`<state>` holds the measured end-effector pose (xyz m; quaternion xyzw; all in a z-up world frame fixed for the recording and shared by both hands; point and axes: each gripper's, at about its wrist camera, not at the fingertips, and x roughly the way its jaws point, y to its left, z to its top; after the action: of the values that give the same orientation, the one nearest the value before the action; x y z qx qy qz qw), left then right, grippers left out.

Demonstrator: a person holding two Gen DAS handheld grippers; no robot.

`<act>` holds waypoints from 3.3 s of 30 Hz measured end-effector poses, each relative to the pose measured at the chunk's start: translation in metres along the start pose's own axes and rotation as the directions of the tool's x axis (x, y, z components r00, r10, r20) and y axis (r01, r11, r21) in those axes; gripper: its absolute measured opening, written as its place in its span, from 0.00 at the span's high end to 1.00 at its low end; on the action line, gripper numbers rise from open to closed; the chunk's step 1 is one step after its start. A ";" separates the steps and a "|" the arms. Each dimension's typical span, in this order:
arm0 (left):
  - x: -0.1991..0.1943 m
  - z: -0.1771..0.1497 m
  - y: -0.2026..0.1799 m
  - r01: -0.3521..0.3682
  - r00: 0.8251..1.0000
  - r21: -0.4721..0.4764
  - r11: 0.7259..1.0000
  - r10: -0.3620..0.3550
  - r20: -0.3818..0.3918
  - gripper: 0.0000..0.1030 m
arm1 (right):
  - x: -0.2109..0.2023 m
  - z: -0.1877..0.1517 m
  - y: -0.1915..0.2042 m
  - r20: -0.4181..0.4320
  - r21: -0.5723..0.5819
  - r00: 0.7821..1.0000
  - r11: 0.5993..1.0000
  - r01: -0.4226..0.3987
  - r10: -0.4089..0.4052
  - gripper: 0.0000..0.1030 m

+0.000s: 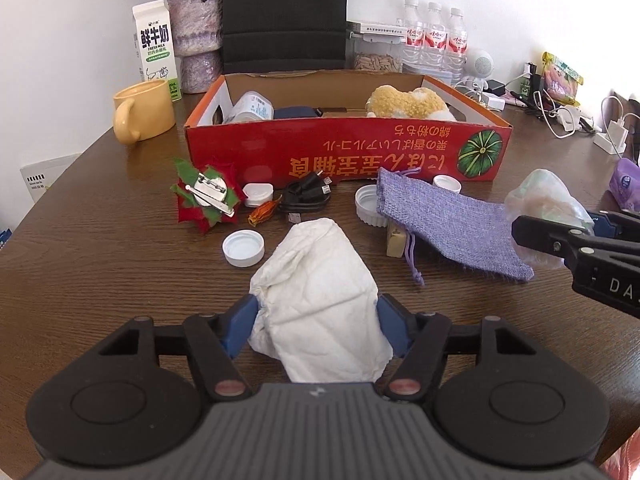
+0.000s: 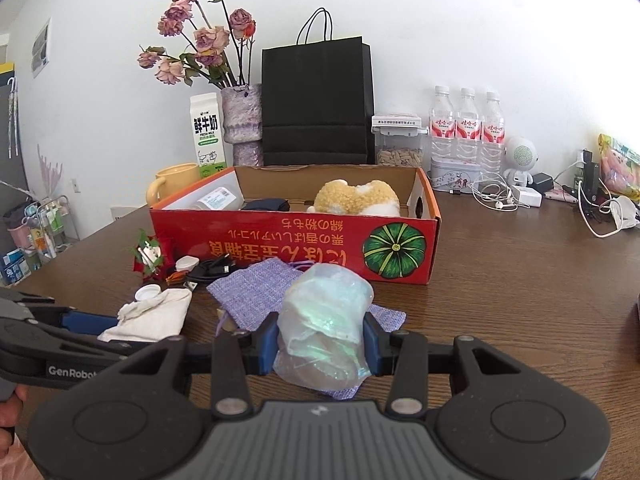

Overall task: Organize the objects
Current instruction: 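Carry the white cloth into the box with the left gripper while the right gripper carries the plastic bag there, then open the left gripper over the box while the right gripper releases the plastic bag, then move both grippers back out of the box toward the table items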

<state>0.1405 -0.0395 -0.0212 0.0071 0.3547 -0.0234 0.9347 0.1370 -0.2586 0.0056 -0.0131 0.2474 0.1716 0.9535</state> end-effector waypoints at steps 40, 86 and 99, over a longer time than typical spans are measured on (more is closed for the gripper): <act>0.019 0.126 0.019 0.003 0.964 0.011 1.000 -0.005 0.266 0.34 | 0.085 0.100 0.028 0.103 -0.136 0.995 0.991 0.004 0.010 0.60; 0.106 0.169 0.033 0.024 0.979 -0.070 0.997 -0.009 0.201 0.00 | 0.174 0.119 0.015 0.032 -0.119 0.998 0.991 0.066 -0.062 0.02; 0.057 0.133 0.041 -0.008 0.982 -0.114 0.993 0.029 0.188 0.00 | 0.117 0.097 0.021 0.037 -0.098 0.997 0.993 0.068 -0.064 0.02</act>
<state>0.2733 -0.0046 0.0407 -0.0445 0.2647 0.0048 0.9633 0.2712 -0.1901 0.0362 -0.0657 0.2220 0.1522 0.9608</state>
